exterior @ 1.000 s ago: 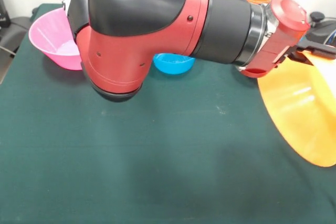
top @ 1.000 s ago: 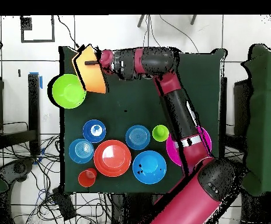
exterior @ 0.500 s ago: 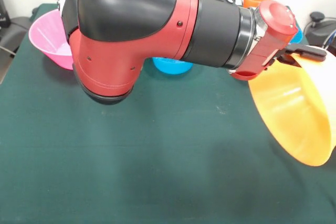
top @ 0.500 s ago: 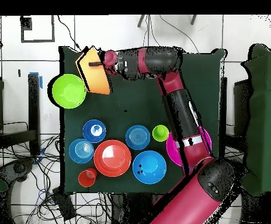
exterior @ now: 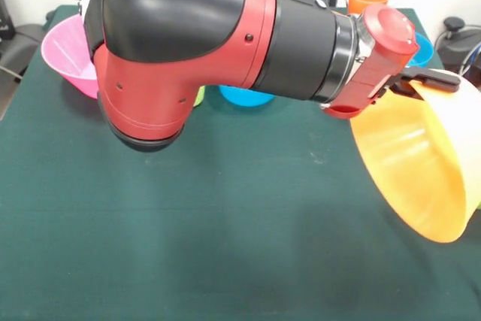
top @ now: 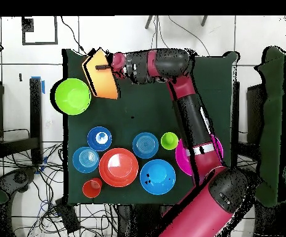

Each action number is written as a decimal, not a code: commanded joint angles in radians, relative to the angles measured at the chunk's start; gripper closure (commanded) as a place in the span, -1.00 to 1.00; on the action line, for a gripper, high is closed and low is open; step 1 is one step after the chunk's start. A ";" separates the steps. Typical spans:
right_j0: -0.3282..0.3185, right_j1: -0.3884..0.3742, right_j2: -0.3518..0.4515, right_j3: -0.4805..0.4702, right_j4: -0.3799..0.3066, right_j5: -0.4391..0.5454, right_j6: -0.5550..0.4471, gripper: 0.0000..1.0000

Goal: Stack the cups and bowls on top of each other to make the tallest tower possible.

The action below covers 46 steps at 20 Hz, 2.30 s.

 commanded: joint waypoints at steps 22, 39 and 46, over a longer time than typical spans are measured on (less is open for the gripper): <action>0.042 -0.080 -0.178 -0.211 -0.049 0.181 -0.478 1.00; 0.063 0.006 -0.170 -0.252 0.043 0.264 -0.495 1.00; 0.075 0.048 -0.154 -0.261 0.098 0.310 -0.480 1.00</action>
